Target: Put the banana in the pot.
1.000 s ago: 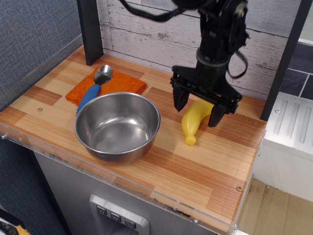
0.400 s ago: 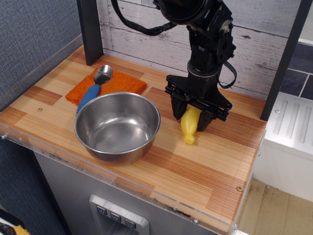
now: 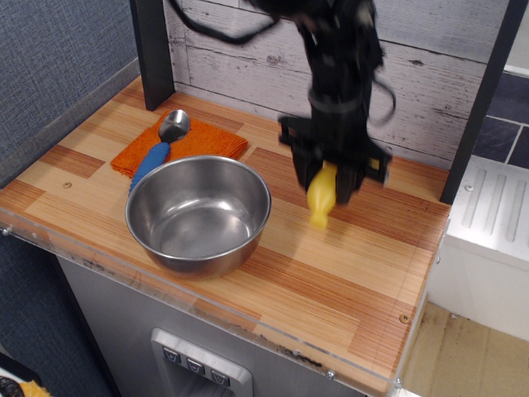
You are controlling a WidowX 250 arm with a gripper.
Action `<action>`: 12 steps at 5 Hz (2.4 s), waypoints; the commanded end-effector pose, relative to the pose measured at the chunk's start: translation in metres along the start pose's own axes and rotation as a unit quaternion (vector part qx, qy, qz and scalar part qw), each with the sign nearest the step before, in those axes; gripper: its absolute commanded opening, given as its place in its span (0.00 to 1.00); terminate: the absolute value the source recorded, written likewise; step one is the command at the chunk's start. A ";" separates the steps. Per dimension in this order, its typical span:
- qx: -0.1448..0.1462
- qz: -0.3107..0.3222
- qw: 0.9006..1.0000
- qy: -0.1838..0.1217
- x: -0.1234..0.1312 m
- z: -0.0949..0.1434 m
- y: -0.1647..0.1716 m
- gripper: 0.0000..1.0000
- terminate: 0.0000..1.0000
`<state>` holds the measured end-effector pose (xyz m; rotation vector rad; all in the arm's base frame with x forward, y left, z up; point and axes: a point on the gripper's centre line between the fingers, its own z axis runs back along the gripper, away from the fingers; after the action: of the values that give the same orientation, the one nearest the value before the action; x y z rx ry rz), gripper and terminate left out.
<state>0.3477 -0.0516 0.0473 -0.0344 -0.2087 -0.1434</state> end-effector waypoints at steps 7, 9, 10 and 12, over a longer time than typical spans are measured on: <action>-0.013 -0.005 0.999 0.033 -0.081 0.045 0.078 1.00 0.00; -0.018 -0.027 0.999 -0.002 -0.059 0.096 0.077 1.00 0.00; -0.008 -0.010 1.000 -0.018 -0.050 0.142 0.097 1.00 0.00; 0.017 -0.019 0.999 0.048 -0.045 0.144 0.122 1.00 0.00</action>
<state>0.2866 0.0798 0.1565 -0.0070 -0.0673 -0.1754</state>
